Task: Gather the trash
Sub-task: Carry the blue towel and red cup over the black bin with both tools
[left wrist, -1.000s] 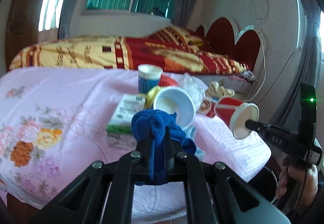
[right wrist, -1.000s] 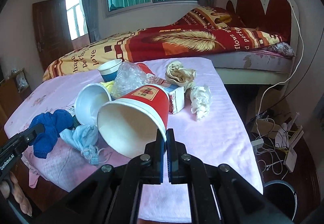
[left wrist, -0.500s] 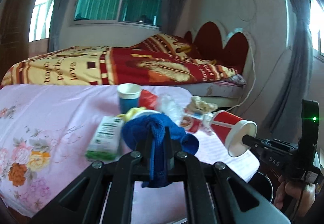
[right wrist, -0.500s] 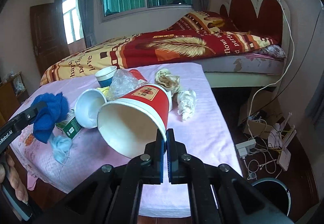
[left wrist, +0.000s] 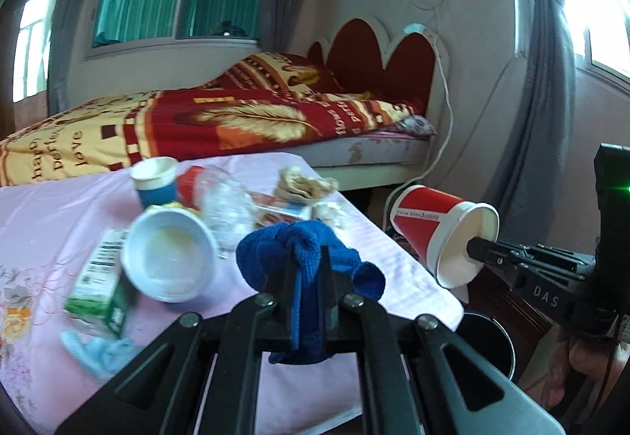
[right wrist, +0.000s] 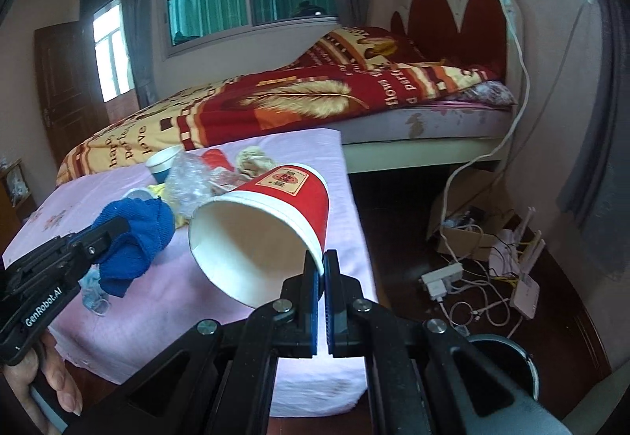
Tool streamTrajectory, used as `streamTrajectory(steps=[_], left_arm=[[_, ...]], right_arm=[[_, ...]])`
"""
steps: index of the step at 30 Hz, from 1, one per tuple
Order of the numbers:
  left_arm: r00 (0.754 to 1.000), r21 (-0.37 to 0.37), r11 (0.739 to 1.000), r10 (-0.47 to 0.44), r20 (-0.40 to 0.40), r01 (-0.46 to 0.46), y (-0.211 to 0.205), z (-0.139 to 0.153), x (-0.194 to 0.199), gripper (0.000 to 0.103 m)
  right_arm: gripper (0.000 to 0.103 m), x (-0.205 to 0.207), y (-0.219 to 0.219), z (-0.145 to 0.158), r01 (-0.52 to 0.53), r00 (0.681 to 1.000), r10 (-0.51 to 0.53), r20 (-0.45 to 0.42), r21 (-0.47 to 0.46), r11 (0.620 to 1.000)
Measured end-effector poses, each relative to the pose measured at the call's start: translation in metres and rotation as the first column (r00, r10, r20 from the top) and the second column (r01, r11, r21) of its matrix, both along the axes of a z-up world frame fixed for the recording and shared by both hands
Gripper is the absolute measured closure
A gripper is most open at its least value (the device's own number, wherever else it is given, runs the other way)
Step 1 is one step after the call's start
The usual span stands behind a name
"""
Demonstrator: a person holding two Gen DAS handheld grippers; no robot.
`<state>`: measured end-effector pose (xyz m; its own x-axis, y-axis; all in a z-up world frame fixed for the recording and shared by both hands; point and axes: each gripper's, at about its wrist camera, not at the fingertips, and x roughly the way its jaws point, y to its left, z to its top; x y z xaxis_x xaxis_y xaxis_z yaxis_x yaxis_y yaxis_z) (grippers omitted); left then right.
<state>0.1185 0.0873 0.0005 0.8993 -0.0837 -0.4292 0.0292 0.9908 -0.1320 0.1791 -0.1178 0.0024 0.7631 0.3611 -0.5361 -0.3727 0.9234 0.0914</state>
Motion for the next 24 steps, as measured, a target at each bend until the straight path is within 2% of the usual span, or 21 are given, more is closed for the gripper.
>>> streamTrajectory(steps=[13, 24], left_arm=[[0.992, -0.008, 0.992, -0.125, -0.022, 0.124, -0.063, -0.006, 0.004, 0.096], [0.963, -0.01, 0.964, -0.266, -0.041, 0.266, -0.133, -0.011, 0.0, 0.096]], right_arm=[[0.1, -0.017, -0.065, -0.008, 0.112, 0.994, -0.112, -0.013, -0.032, 0.993], [0.1, -0.037, -0.135, -0.019, 0.233, 0.971, -0.234, -0.041, -0.037, 0.972]])
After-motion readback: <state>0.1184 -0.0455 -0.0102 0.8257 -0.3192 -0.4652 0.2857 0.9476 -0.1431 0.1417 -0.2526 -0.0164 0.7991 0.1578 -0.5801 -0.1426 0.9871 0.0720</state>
